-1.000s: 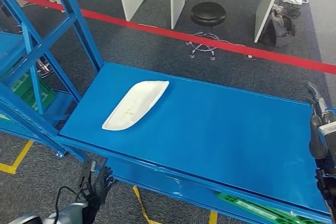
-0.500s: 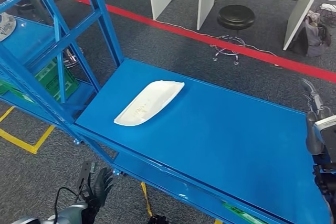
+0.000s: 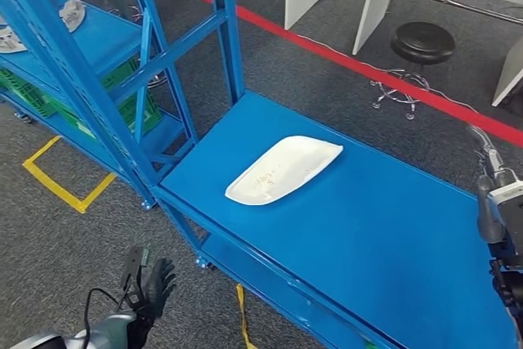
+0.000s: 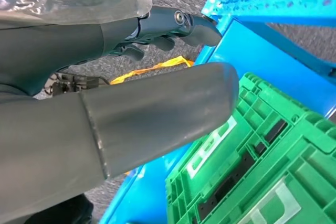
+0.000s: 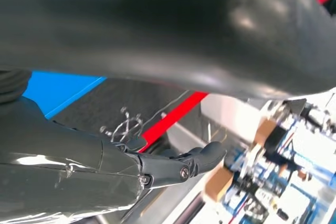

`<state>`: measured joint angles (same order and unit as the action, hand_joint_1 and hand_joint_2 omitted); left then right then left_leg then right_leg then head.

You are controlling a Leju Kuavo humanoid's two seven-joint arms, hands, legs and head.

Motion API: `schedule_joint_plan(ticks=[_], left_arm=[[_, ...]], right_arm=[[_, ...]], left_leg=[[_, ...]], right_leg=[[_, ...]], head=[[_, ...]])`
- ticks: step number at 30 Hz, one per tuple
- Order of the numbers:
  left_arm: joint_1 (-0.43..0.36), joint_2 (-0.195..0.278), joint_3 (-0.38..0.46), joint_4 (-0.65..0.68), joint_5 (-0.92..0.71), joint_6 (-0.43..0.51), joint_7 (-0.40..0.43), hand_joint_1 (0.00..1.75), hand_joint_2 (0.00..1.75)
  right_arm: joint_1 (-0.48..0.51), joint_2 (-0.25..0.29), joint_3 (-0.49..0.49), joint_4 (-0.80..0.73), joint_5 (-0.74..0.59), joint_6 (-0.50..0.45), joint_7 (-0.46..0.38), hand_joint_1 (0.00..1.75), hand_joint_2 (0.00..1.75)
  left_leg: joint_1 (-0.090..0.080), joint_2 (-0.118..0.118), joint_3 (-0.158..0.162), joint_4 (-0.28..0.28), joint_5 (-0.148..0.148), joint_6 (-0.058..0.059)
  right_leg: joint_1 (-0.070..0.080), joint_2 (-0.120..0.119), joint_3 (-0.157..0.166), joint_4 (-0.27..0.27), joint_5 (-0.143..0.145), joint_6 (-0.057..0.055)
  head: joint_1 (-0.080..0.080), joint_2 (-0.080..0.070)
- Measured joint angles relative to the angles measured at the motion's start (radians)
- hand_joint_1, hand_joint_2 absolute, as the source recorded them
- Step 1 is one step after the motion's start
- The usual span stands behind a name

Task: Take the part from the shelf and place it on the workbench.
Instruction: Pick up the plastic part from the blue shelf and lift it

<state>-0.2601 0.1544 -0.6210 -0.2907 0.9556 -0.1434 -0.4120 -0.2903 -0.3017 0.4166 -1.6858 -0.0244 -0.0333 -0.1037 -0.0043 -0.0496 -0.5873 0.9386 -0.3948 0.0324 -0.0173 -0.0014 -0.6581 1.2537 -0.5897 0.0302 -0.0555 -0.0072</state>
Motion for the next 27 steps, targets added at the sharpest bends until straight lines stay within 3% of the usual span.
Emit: schedule_joint_plan(ticks=[2,4,6,8,10,12,14,15,17,19,21,23,25,27], left_arm=[[0.001,-0.002,0.000,0.000,0.000,0.000,0.000,0.00,0.00],[-0.001,-0.003,0.000,0.000,0.001,0.000,0.000,0.00,0.00],[0.000,-0.002,0.000,0.000,0.001,0.000,0.000,0.00,0.00],[0.004,0.000,0.000,0.000,0.002,0.000,-0.001,0.00,0.00],[0.006,0.001,0.000,0.000,0.002,0.000,-0.001,0.00,0.00],[0.003,0.001,0.000,0.000,0.002,0.000,-0.002,0.00,0.00],[0.005,-0.001,0.000,0.000,0.003,0.000,-0.002,0.00,0.00],[0.006,-0.001,0.000,0.000,0.003,0.000,-0.002,0.00,0.00],[0.008,-0.001,0.000,0.000,0.003,0.000,-0.002,0.00,0.00],[0.005,0.000,0.000,0.000,0.003,0.000,-0.002,0.00,0.00],[0.002,0.001,0.000,0.000,0.003,0.000,-0.003,0.00,0.00],[0.004,0.003,0.000,0.000,0.004,0.000,-0.003,0.00,0.00],[0.004,0.005,0.000,0.000,0.005,0.000,-0.005,0.00,0.00],[0.002,0.006,0.000,0.000,0.005,0.000,-0.007,0.00,0.00]], right_arm=[[-0.004,0.000,0.002,0.001,-0.001,0.004,0.002,0.00,0.00],[-0.010,-0.002,0.005,0.003,-0.001,0.007,0.004,0.00,0.00],[-0.014,-0.003,0.008,0.005,-0.001,0.012,0.006,0.00,0.00],[-0.019,-0.004,0.011,0.007,-0.001,0.016,0.008,0.00,0.00],[-0.025,-0.004,0.013,0.007,-0.001,0.019,0.010,0.00,0.00],[-0.026,-0.005,0.014,0.008,-0.001,0.022,0.012,0.00,0.00],[-0.025,-0.005,0.017,0.009,-0.001,0.023,0.014,0.00,0.00],[-0.025,-0.005,0.018,0.010,-0.001,0.023,0.014,0.00,0.00],[-0.026,-0.005,0.020,0.010,-0.001,0.024,0.016,0.00,0.00],[-0.029,-0.006,0.021,0.010,-0.001,0.026,0.018,0.00,0.00],[-0.034,-0.007,0.024,0.010,-0.001,0.028,0.020,0.00,0.00],[-0.038,-0.008,0.026,0.011,-0.001,0.030,0.023,0.00,0.00],[-0.041,-0.010,0.027,0.011,-0.001,0.031,0.024,0.00,0.00],[-0.043,-0.013,0.028,0.012,-0.001,0.032,0.025,0.00,0.00]], left_leg=[[0.001,-0.026,0.009,0.003,-0.006,-0.004],[0.000,-0.048,0.008,0.010,-0.011,-0.012],[0.003,-0.068,-0.003,0.014,-0.009,-0.022],[0.005,-0.078,-0.010,0.016,-0.008,-0.033],[0.003,-0.036,-0.033,0.067,-0.037,-0.044],[0.005,0.020,-0.100,0.197,-0.095,-0.054],[0.010,0.039,-0.164,0.307,-0.128,-0.060],[0.011,0.042,-0.171,0.311,-0.118,-0.060],[0.012,0.056,-0.120,0.204,-0.053,-0.057],[0.004,0.093,-0.047,0.062,-0.001,-0.049],[-0.006,0.106,-0.021,0.008,0.007,-0.039],[-0.007,0.085,-0.018,0.004,0.006,-0.028],[-0.002,0.066,-0.007,-0.003,0.007,-0.017],[0.000,0.047,0.000,-0.006,0.005,-0.008]], right_leg=[[-0.002,0.020,0.045,-0.126,0.087,-0.004],[-0.007,0.063,0.093,-0.244,0.137,-0.007],[-0.007,0.080,0.110,-0.278,0.137,-0.009],[-0.006,0.061,0.118,-0.287,0.138,-0.017],[-0.008,0.037,0.127,-0.298,0.141,-0.027],[-0.004,0.011,0.133,-0.302,0.140,-0.035],[0.000,-0.016,0.133,-0.302,0.137,-0.038],[0.000,-0.028,0.134,-0.302,0.135,-0.039],[0.001,-0.050,0.140,-0.302,0.129,-0.036],[0.005,-0.069,0.147,-0.302,0.121,-0.029],[0.009,-0.086,0.152,-0.303,0.114,-0.020],[0.008,-0.098,0.157,-0.304,0.106,-0.010],[0.003,-0.069,0.142,-0.261,0.076,-0.002],[0.001,-0.020,0.082,-0.133,0.019,0.001]], head=[[0.002,0.000],[0.004,0.000],[0.005,0.000],[0.003,0.000],[-0.006,0.000],[-0.014,0.000],[-0.015,0.000],[-0.016,0.000],[-0.018,0.000],[-0.021,0.000],[-0.019,0.000],[-0.015,0.000],[-0.009,0.000],[-0.002,0.000]])
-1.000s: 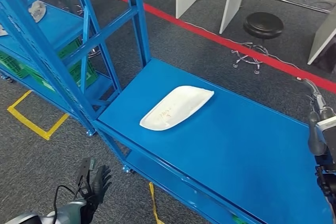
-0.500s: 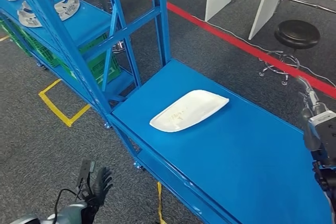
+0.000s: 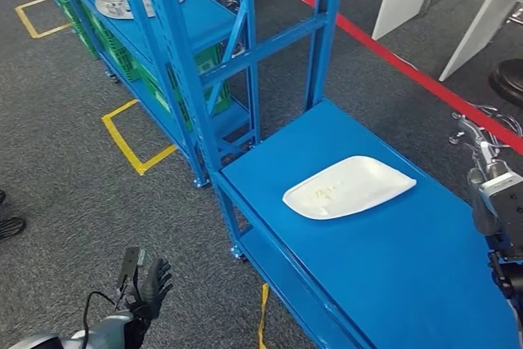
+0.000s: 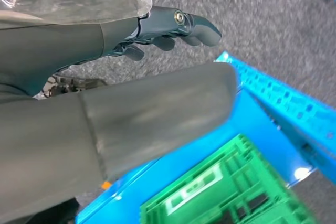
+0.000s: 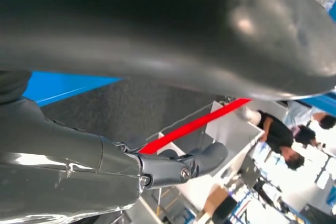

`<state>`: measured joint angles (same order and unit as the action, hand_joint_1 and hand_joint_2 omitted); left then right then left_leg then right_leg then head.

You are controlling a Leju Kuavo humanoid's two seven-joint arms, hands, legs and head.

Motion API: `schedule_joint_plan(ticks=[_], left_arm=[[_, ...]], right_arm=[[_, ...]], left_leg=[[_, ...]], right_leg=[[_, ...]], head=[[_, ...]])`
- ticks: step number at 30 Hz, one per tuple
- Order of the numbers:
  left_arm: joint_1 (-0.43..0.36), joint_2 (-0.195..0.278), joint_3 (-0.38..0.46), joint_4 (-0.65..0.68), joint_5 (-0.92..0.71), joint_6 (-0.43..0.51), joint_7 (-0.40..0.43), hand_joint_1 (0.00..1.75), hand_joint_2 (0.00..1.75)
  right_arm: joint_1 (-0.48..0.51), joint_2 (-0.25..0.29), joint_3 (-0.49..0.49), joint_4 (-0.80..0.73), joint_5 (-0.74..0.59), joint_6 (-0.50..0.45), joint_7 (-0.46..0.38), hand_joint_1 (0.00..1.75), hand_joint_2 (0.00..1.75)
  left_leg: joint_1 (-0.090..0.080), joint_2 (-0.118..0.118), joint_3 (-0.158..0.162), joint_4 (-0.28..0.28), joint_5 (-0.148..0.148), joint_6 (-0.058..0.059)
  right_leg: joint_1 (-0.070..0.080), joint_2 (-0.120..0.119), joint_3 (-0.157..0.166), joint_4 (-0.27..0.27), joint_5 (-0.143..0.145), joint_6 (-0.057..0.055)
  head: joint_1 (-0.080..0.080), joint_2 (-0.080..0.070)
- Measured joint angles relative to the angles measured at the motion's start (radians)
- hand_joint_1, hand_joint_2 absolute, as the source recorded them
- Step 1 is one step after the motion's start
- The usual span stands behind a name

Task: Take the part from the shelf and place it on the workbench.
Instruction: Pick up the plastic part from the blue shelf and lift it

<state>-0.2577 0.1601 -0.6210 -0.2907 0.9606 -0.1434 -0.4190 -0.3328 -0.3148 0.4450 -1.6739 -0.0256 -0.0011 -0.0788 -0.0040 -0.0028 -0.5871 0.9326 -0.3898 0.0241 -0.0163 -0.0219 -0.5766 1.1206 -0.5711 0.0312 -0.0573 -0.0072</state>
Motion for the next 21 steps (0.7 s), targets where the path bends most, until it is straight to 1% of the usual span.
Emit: schedule_joint_plan(ticks=[1,2,3,4,5,6,7,8,9,11,13,15,18,21], left_arm=[[0.000,0.000,0.000,0.000,0.000,0.000,0.000,0.00,0.00],[0.000,-0.001,0.000,0.000,0.000,0.000,-0.001,0.00,0.00],[0.002,-0.001,0.000,0.000,0.000,0.000,-0.001,0.00,0.00],[0.003,-0.003,0.000,0.000,0.000,0.000,-0.001,0.00,0.00],[0.004,-0.004,0.000,0.000,0.000,0.000,-0.001,0.00,0.00],[0.006,-0.005,0.000,0.000,0.001,0.000,-0.002,0.00,0.00],[0.007,-0.005,0.000,0.000,0.003,0.000,-0.003,0.00,0.00],[0.009,-0.004,0.000,0.000,0.005,0.000,-0.005,0.00,0.00],[0.012,-0.001,0.000,0.000,0.007,0.000,-0.007,0.00,0.00],[0.022,0.004,0.002,0.000,0.012,-0.001,-0.015,0.00,0.00],[0.030,0.009,0.005,0.000,0.017,-0.004,-0.022,0.00,0.00],[0.035,0.016,0.008,0.000,0.021,-0.008,-0.026,0.00,0.00],[0.037,0.022,0.010,0.000,0.022,-0.010,-0.027,0.00,0.00],[0.039,0.023,0.014,0.000,0.023,-0.011,-0.027,0.00,0.00]], right_arm=[[0.000,-0.002,0.001,0.002,0.000,0.000,0.001,0.00,0.00],[0.001,-0.003,0.002,0.004,0.000,0.000,0.001,0.00,0.00],[0.001,-0.004,0.004,0.006,0.000,0.001,0.003,0.00,0.00],[0.001,-0.005,0.005,0.007,0.000,0.003,0.005,0.00,0.00],[0.001,-0.006,0.006,0.008,0.001,0.004,0.010,0.00,0.00],[-0.001,-0.007,0.007,0.009,0.003,0.006,0.019,0.00,0.00],[-0.003,-0.008,0.008,0.009,0.006,0.007,0.033,0.00,0.00],[-0.006,-0.009,0.010,0.009,0.010,0.009,0.058,0.00,0.44],[-0.007,-0.011,0.012,0.009,0.015,0.012,0.093,0.00,0.87],[-0.005,-0.020,0.018,0.006,0.019,0.022,0.177,0.00,1.75],[-0.001,-0.038,0.022,-0.008,0.019,0.031,0.247,0.00,1.75],[0.005,-0.061,0.025,-0.032,0.019,0.034,0.287,0.00,1.75],[0.009,-0.086,0.027,-0.059,0.019,0.034,0.305,0.00,1.75],[0.012,-0.103,0.031,-0.078,0.019,0.035,0.315,0.00,1.75]], left_leg=[[-0.001,-0.011,0.001,0.000,-0.001,0.003],[-0.001,-0.022,0.003,0.000,-0.002,0.004],[-0.002,-0.033,0.005,0.001,-0.004,0.004],[-0.002,-0.043,0.009,0.002,-0.006,0.004],[-0.002,-0.053,0.013,0.004,-0.009,0.003],[-0.001,-0.061,0.016,0.007,-0.014,0.000],[-0.002,-0.069,0.017,0.012,-0.018,-0.004],[-0.002,-0.075,0.014,0.017,-0.020,-0.009],[-0.003,-0.078,0.010,0.021,-0.022,-0.011],[-0.002,-0.079,0.004,0.024,-0.021,-0.012],[-0.001,-0.077,0.006,0.022,-0.021,-0.009],[0.000,-0.076,0.009,0.018,-0.021,-0.009],[0.001,-0.075,0.012,0.013,-0.020,-0.010],[0.002,-0.074,0.012,0.011,-0.019,-0.014]], right_leg=[[0.000,0.012,-0.041,0.076,-0.026,0.001],[0.000,0.017,-0.074,0.130,-0.037,0.001],[0.000,0.019,-0.090,0.147,-0.028,0.001],[0.000,0.019,-0.087,0.123,0.001,-0.001],[0.000,0.021,-0.065,0.063,0.044,-0.002],[-0.001,0.025,-0.037,-0.009,0.084,-0.005],[-0.002,0.031,-0.009,-0.074,0.110,-0.006],[-0.002,0.038,0.010,-0.116,0.123,-0.009],[-0.002,0.043,0.019,-0.137,0.123,-0.011],[0.001,0.048,0.022,-0.144,0.121,-0.013],[0.003,0.050,0.022,-0.146,0.121,-0.014],[0.005,0.051,0.023,-0.146,0.121,-0.016],[0.007,0.052,0.023,-0.146,0.120,-0.022],[0.008,0.052,0.023,-0.146,0.120,-0.026]], head=[[0.002,0.000],[0.003,0.000],[0.004,0.000],[0.004,0.000],[0.005,0.000],[0.007,0.000],[0.010,0.000],[0.011,0.000],[0.011,0.000],[0.008,0.000],[0.006,0.000],[0.004,0.000],[0.004,0.000],[0.004,0.000]])
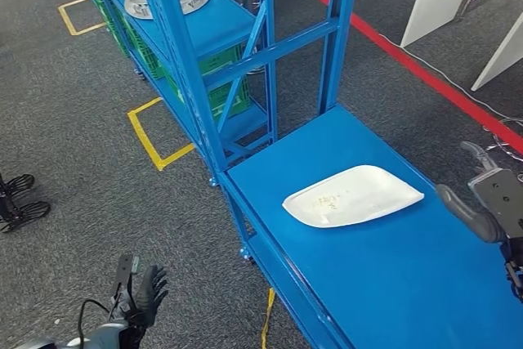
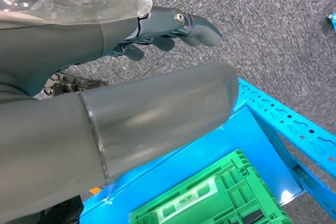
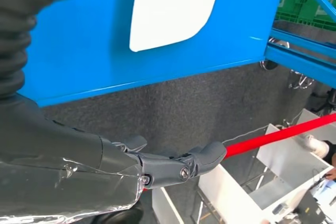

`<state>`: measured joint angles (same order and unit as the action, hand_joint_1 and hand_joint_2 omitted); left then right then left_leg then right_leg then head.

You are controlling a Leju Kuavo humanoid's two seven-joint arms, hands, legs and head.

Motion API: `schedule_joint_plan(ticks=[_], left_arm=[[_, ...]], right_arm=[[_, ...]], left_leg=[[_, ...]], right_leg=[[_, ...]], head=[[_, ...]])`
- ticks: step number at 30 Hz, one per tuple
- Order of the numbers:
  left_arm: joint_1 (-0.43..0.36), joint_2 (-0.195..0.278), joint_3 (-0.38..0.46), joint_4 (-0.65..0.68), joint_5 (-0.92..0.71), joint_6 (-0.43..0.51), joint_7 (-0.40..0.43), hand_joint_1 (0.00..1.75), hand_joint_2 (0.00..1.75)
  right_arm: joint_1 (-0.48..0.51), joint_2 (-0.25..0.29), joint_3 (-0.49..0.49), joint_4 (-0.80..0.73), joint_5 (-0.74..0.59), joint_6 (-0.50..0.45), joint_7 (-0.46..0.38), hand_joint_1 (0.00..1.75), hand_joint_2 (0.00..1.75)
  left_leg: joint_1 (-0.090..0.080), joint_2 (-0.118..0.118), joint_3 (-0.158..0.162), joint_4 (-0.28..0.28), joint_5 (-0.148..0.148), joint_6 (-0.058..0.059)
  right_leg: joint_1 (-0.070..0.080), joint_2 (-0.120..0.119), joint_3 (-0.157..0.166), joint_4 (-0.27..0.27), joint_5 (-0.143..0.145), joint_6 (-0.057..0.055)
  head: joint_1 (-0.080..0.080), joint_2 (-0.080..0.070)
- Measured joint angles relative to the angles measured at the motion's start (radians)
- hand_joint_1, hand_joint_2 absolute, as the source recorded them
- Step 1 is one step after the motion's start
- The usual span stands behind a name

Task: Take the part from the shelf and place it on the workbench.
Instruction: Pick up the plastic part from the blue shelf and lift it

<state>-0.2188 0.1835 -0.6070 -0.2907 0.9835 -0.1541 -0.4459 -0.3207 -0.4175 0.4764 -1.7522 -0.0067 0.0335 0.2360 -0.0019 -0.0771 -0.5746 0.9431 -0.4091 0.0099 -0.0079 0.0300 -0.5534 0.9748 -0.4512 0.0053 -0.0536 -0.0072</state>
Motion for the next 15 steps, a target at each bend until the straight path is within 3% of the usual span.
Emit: schedule_joint_plan(ticks=[5,10,15], left_arm=[[0.005,0.001,0.012,0.000,0.009,-0.002,-0.006,0.00,0.00],[0.014,0.006,0.024,0.000,0.024,-0.014,-0.018,0.00,0.00],[0.022,0.010,0.042,0.000,0.033,-0.017,-0.025,0.00,0.00]], right_arm=[[0.000,-0.034,0.014,-0.027,0.017,0.032,0.092,0.00,1.75],[-0.043,-0.086,0.066,-0.056,0.055,0.153,0.232,0.00,1.75],[-0.147,-0.130,0.157,-0.068,0.052,0.240,0.293,0.00,1.75]], left_leg=[[0.002,0.000,0.000,-0.001,0.000,-0.013],[0.001,0.001,-0.001,-0.001,0.000,-0.014],[0.000,0.001,-0.001,-0.001,0.000,-0.014]], right_leg=[[0.001,0.000,0.000,0.000,0.000,-0.002],[0.000,0.000,0.000,0.000,0.001,-0.003],[-0.002,0.000,0.000,0.000,0.001,-0.003]], head=[[0.000,0.000],[0.000,0.000],[0.000,0.000]])
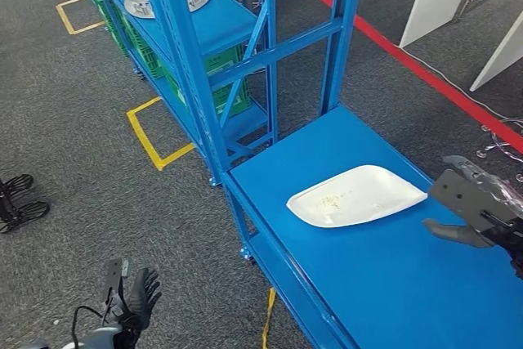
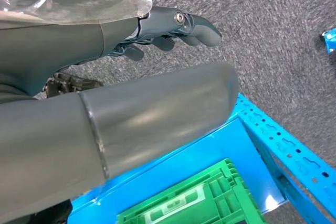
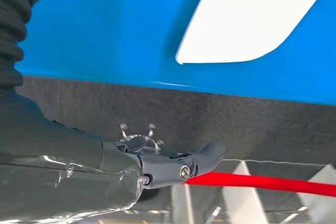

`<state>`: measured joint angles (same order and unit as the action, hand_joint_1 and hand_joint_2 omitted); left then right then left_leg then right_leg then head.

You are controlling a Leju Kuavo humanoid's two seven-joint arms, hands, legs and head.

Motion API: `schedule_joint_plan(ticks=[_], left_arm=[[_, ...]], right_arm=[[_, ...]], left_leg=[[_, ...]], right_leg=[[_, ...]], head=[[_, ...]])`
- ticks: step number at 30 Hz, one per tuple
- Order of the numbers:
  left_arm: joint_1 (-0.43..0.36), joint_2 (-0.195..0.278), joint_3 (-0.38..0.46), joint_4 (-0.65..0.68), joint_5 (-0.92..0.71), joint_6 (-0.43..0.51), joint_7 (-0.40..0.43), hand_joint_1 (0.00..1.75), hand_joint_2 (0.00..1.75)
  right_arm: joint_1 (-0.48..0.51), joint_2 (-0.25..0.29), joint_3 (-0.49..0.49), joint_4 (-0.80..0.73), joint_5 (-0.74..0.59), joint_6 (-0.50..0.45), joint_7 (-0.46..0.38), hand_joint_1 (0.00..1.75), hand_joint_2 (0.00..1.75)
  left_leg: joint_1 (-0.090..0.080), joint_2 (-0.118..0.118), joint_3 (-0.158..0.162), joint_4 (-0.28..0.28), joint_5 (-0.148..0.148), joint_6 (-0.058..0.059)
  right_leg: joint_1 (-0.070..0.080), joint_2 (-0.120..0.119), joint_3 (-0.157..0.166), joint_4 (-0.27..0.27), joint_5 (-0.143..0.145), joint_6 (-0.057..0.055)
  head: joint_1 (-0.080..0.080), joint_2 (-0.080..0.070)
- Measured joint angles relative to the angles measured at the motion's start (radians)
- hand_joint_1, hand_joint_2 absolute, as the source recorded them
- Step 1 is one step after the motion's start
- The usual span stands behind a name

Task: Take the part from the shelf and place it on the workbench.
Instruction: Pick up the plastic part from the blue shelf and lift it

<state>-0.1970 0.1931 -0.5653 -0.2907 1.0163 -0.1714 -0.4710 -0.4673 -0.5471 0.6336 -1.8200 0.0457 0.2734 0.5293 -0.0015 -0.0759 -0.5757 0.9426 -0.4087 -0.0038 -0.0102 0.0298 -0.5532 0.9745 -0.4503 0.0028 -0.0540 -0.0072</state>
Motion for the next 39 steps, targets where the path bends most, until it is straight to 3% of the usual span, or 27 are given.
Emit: schedule_joint_plan(ticks=[8,17,28,39], left_arm=[[0.004,0.001,0.002,0.000,0.005,-0.001,-0.004,0.00,0.00],[0.002,0.000,0.002,0.000,0.005,0.001,-0.001,0.00,0.00],[-0.007,-0.008,0.002,0.000,-0.004,0.004,0.013,0.00,0.00],[-0.020,-0.011,0.001,0.000,-0.020,0.004,0.030,0.00,0.00]], right_arm=[[-0.154,-0.061,0.197,0.013,-0.030,0.095,0.012,0.00,1.75],[-0.288,-0.066,0.408,0.067,-0.043,0.180,-0.024,0.00,1.75],[-0.343,-0.061,0.571,0.176,0.041,0.162,-0.097,0.00,1.75],[-0.350,-0.056,0.640,0.263,0.084,0.192,-0.108,0.00,1.75]], left_leg=[[0.000,0.000,-0.001,0.001,0.000,0.000],[0.000,0.000,-0.001,0.001,0.000,0.000],[0.000,-0.001,-0.001,0.001,0.000,0.000],[-0.001,0.000,-0.001,0.001,0.000,0.000]], right_leg=[[0.000,0.000,0.000,-0.001,0.000,0.000],[0.001,-0.001,0.000,-0.001,0.000,0.000],[0.000,-0.001,0.001,-0.001,0.000,0.000],[0.000,0.000,0.000,-0.001,0.000,0.000]], head=[[0.000,0.000],[0.000,0.000],[0.000,0.000],[0.000,0.000]])
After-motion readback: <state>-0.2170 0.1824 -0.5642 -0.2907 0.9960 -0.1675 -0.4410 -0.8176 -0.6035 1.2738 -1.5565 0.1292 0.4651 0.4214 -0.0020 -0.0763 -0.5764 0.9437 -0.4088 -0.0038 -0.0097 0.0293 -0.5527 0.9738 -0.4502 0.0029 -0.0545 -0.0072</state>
